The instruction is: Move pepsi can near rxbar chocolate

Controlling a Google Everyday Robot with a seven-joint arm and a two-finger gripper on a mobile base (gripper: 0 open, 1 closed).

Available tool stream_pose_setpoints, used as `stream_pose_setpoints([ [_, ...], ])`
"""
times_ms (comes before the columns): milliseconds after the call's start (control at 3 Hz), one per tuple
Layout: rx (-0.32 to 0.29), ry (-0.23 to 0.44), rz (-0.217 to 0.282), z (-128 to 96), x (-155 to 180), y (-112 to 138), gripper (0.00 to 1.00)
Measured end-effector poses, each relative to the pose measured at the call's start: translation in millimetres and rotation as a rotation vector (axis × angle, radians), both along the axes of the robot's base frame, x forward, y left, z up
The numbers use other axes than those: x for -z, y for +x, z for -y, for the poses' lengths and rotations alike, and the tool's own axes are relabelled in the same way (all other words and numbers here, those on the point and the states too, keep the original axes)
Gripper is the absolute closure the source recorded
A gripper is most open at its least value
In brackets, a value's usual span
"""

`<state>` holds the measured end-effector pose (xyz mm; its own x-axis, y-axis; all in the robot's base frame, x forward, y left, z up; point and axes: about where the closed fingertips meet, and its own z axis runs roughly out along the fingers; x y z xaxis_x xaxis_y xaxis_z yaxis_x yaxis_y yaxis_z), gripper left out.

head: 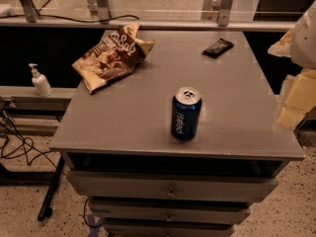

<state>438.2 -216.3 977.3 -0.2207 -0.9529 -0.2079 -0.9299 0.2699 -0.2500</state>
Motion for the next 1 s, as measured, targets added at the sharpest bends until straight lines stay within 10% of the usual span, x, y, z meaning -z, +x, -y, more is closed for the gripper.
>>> stream_pose_setpoints([
  [667, 0.008, 0.05, 0.019, -2, 4, -1, 0.0],
  [1000, 0.022, 0.176, 0.045, -6, 20, 1, 0.0],
])
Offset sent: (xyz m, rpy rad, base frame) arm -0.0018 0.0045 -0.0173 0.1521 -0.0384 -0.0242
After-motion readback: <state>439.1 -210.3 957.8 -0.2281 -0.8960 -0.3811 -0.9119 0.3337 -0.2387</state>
